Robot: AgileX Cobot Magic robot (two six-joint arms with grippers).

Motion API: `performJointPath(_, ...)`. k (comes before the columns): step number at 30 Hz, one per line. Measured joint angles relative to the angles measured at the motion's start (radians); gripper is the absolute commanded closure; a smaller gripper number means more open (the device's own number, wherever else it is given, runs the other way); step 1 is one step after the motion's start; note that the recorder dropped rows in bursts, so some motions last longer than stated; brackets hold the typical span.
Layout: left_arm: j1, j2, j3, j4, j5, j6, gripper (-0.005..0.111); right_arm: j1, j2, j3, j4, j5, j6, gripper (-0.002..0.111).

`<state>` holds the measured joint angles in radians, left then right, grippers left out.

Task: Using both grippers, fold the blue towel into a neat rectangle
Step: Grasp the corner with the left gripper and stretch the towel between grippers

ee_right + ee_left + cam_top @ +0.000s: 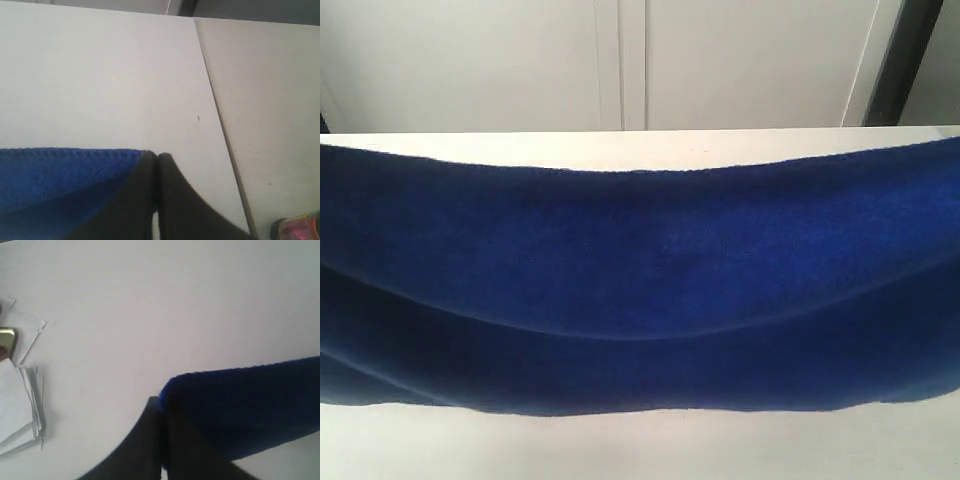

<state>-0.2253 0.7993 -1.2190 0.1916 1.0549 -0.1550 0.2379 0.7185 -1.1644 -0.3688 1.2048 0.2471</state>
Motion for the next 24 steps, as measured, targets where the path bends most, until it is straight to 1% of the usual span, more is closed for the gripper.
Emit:
performJointPath(1,0.000,-0.045,0.000,-0.005,0.043,0.000,0.107,0.000,-0.044,0.000,0.008,0.010,-0.006,0.108)
performJointPath(3,0.000,-0.105,0.000,-0.024,0.077,0.000,0.107,0.000,-0.103,0.000,0.035,0.020,-0.029,0.108)
performJointPath(7,0.000,-0.132,0.024,-0.042,0.077,0.000,0.107,0.000,-0.130,0.037,0.065,0.020,-0.046,0.108)
performJointPath(10,0.000,-0.103,0.154,-0.046,0.036,0.000,0.107,0.000,-0.096,0.170,0.070,0.003,-0.050,0.108)
performJointPath(11,0.002,-0.069,0.221,-0.048,-0.023,-0.007,0.107,0.000,-0.063,0.223,0.070,-0.044,-0.045,0.108)
performJointPath(12,0.002,-0.035,0.259,-0.050,-0.081,-0.018,0.107,0.000,-0.030,0.263,0.068,-0.093,-0.029,0.108)
performJointPath(13,0.002,0.034,0.333,-0.050,-0.190,-0.040,0.107,0.000,0.044,0.323,0.048,-0.192,0.016,0.108)
performJointPath(14,0.002,0.079,0.364,-0.050,-0.260,-0.051,0.107,0.000,0.080,0.342,0.034,-0.235,0.041,0.108)
performJointPath(15,0.002,0.188,0.405,-0.048,-0.402,-0.073,0.107,0.000,0.185,0.375,-0.016,-0.336,0.112,0.108)
performJointPath(16,0.002,0.283,0.422,-0.038,-0.502,-0.091,0.107,0.000,0.279,0.386,-0.068,-0.410,0.175,0.108)
performJointPath(20,0.002,0.500,0.421,0.021,-0.752,-0.154,0.107,0.000,0.500,0.392,-0.225,-0.583,0.342,0.108)
performJointPath(23,0.014,0.663,0.419,0.047,-0.918,-0.219,0.107,-0.010,0.654,0.390,-0.364,-0.674,0.485,0.108)
performJointPath(24,0.022,0.706,0.415,0.051,-0.953,-0.237,0.107,-0.013,0.693,0.385,-0.403,-0.691,0.527,0.108)
